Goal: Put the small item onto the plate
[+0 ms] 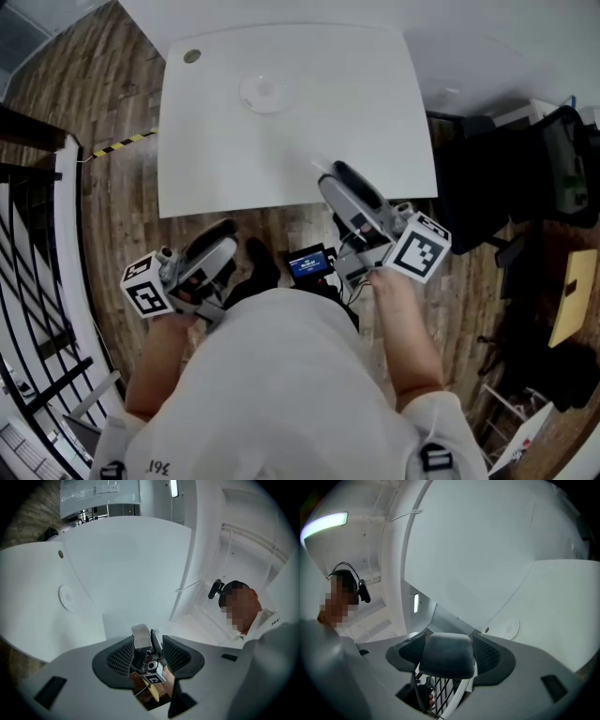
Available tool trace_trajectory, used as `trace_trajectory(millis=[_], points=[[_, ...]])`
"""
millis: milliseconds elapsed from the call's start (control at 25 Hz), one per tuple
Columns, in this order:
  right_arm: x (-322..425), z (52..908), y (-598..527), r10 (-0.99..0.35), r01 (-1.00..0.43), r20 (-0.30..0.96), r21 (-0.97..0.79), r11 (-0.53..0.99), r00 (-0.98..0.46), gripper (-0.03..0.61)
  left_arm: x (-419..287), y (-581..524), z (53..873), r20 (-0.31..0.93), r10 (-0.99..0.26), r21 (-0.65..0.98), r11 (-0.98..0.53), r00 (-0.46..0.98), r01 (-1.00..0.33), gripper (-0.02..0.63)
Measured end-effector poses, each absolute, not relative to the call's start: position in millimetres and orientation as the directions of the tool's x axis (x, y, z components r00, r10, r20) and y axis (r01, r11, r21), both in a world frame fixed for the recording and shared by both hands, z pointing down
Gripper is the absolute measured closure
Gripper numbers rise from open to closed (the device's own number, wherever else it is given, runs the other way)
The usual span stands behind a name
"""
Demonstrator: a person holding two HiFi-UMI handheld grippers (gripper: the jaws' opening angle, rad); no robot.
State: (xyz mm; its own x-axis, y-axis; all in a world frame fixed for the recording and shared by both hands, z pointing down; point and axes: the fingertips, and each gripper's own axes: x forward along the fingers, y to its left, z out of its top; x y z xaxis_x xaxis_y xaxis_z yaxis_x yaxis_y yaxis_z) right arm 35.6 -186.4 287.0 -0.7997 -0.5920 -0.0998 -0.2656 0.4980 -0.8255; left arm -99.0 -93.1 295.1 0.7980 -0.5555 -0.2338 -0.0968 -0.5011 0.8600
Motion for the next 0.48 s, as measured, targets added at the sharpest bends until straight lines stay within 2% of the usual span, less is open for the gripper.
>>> trace_trajectory(millis=[240,480], points=[[1.5,292.5,-199.0,-0.631,-0.310,-0.072,-0.824,0.474,-0.773,0.256,-138.1,-112.3,302.1,-0.243,-0.522,0.867,-0.495,0.818,-0.058,0.433],[-6.4,297.0,-216.2,-0.656,-0.339,-0.053,-0.823,0.456,-0.753,0.256,-148.5,-132.5,308.9,-0.244,-0.502,0.868,-0.495,0.830,-0.044,0.433]])
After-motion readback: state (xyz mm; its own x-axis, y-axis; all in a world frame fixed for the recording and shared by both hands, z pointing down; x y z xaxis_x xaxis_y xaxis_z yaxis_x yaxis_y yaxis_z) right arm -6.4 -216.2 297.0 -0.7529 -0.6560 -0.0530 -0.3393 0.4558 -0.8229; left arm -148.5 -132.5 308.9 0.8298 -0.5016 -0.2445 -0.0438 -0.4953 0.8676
